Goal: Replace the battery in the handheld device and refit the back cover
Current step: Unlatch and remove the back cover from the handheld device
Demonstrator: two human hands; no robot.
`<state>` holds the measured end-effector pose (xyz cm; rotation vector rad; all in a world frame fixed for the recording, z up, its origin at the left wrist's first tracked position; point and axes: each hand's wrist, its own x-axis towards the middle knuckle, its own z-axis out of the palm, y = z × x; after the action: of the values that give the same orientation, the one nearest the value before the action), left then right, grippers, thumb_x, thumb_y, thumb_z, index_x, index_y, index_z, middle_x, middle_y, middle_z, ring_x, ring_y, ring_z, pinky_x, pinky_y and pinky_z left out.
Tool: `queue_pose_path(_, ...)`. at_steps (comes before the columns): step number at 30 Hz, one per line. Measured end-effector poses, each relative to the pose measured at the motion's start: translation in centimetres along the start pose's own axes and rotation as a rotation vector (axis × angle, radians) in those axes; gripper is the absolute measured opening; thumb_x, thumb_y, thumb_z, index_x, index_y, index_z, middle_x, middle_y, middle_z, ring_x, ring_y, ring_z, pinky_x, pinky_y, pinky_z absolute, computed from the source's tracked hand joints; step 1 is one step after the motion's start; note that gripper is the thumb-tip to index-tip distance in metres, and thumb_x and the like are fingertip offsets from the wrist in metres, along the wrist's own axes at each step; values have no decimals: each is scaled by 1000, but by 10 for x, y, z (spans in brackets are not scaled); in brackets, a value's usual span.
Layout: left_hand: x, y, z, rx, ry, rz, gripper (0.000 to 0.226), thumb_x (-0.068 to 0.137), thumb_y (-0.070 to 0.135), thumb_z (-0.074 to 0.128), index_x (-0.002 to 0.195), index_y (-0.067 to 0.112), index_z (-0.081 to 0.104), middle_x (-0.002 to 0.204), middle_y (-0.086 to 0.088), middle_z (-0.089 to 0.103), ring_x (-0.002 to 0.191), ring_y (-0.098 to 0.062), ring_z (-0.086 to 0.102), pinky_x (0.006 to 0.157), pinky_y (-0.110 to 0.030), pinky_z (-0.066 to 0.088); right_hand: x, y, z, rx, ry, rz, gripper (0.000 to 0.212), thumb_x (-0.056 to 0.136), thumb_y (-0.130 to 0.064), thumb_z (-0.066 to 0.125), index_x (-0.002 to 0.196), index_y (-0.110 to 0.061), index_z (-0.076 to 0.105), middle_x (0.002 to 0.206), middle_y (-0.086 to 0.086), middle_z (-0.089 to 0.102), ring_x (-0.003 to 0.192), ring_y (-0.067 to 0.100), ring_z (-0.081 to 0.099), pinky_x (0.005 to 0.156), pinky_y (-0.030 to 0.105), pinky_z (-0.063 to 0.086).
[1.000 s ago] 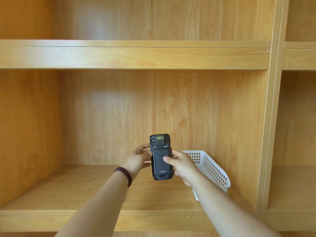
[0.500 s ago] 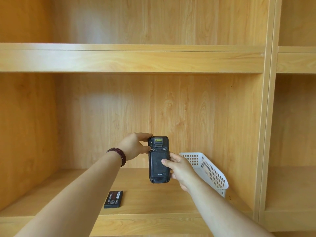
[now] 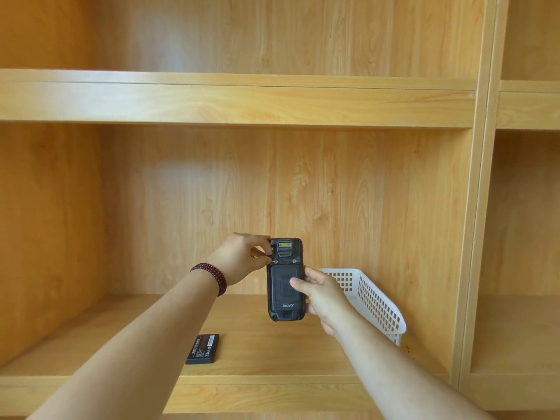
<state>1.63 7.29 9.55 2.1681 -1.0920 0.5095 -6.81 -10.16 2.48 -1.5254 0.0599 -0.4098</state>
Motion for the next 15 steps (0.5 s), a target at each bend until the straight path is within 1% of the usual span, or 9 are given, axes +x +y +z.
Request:
queue_pose_path(3,1,-2,1,22,5,33,4,82,9,74,84,12,74,131,-1,64,89,-13,72,89,-31,57,-1,0,2,-1,1,-2,26,94,-7,62,115,-18,70,107,0,77,105,19,71,100,50,52)
queue_pose_path(6,0,-5,3,41,14,58,5,82,10,75,87,11,76,126,1,67,87,-11,72,87,-28,57,-3,-1,3,4,2,-2,25,94,-6,61,113,-19,71,107,1,77,104,20,71,98,48,53)
queue_pose_path(10,-3,-6,4,92,41,123,5,83,10,73,87,11,75,107,-1,74,79,-10,71,78,-27,59,-7,-2,4,0,-3,-3,24,94,-6,61,112,-19,71,107,1,76,104,19,71,99,46,53)
queue_pose_path(13,-5,-3,3,145,57,200,3,84,9,72,85,8,75,92,-2,73,73,-11,71,72,-26,60,-9,-4,4,-8,-10,-2,23,94,-7,62,111,-19,72,106,0,77,103,18,71,100,47,52)
queue_pose_path(15,-6,0,1,187,66,241,4,85,10,71,86,8,75,87,-3,71,73,-13,70,69,-24,58,-10,-5,4,-10,-11,-1,23,94,-8,61,109,-21,72,106,-1,77,103,17,71,99,47,52)
